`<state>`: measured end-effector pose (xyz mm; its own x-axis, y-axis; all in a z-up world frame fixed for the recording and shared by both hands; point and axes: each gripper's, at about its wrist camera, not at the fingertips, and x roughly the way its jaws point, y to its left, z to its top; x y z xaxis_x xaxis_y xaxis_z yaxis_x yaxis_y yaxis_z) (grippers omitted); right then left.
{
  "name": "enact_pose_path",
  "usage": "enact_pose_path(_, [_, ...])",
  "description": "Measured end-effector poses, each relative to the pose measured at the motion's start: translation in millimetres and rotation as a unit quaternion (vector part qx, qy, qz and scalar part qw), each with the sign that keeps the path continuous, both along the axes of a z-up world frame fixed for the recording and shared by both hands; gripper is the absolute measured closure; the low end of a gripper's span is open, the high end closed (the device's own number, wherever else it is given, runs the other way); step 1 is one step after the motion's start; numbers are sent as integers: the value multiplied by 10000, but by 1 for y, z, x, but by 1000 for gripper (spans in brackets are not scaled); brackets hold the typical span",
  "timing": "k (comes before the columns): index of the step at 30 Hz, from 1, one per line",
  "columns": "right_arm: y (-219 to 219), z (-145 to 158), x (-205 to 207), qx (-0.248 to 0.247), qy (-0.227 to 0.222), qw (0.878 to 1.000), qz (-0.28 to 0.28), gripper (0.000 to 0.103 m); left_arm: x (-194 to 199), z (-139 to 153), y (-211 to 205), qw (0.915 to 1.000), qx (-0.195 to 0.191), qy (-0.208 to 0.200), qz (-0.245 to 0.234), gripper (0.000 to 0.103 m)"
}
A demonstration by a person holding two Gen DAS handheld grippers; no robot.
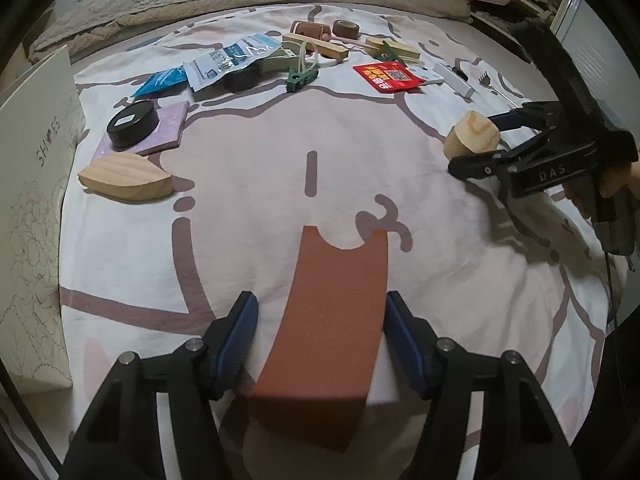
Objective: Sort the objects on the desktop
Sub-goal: 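Lift the oval wooden block with the right tool while the left tool holds the strip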
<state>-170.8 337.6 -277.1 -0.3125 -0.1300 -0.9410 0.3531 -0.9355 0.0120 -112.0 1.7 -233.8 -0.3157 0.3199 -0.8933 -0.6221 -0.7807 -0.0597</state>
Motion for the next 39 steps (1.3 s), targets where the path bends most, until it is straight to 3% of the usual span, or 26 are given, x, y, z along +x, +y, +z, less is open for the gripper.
enact_pose_path(4, [0,2,4,65,34,9999,90,9,2,2,1,10000,-28,18,-43,53])
enact_pose_path(7, [2,5,10,128,57,9998,116,9,3,3,3,10000,-69,21,-48,54])
enact_pose_path(30, [9,30,24,1,340,9994,-74,9,-10,29,3,9988,-154,423,208,56])
enact_pose_path(39, [-1,59,32,-248,670,9974,42,9,-21,57,-1,9966,-37,702,423,56])
